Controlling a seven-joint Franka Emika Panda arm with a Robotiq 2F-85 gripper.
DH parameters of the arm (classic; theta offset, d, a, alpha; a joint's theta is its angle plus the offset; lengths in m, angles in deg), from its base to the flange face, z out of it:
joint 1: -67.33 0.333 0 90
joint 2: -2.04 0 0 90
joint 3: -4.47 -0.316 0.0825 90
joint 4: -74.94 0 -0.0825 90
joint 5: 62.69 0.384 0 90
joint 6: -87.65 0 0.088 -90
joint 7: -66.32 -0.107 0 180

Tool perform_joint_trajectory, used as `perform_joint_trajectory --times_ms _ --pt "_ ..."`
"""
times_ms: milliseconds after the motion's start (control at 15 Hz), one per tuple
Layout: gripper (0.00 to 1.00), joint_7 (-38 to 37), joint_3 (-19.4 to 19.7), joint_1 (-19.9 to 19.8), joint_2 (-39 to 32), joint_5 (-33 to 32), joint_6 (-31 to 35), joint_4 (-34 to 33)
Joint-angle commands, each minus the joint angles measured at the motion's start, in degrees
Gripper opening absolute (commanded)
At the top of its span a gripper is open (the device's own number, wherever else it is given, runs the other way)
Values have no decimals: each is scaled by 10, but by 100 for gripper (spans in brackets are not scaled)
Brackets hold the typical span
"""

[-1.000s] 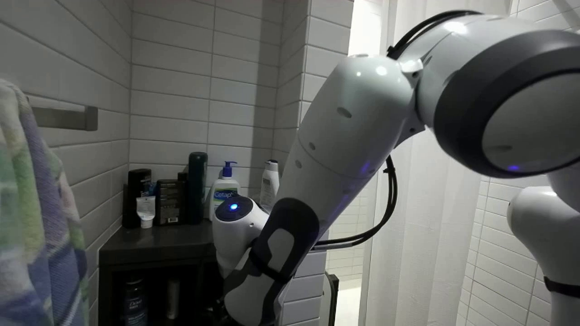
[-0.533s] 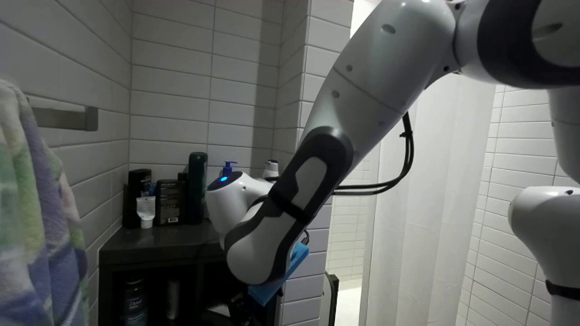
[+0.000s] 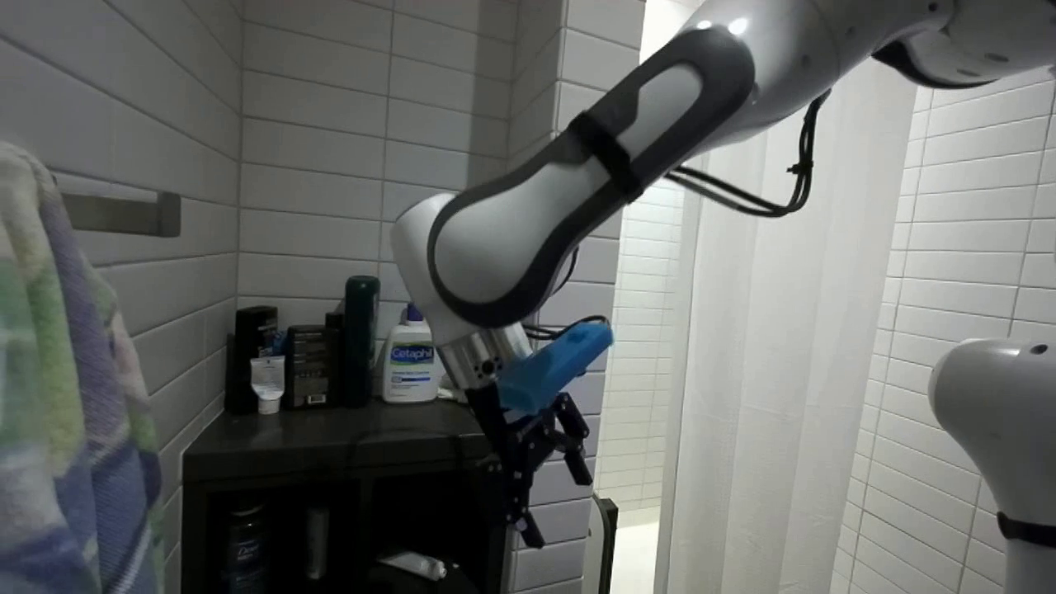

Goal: Put the white tube on the top shelf.

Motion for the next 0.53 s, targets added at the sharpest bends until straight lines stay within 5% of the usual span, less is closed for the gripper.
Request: perform_joint_trajectory --times_ms 0,200,267,467 --pt "100 -17 -141 -135 119 -19 -115 18" --pt "100 3 -251 -248 171 -3 -189 22" --pt "100 -3 -285 -279 125 -5 -162 0" --pt "100 -2 -345 -340 138 -4 -168 0"
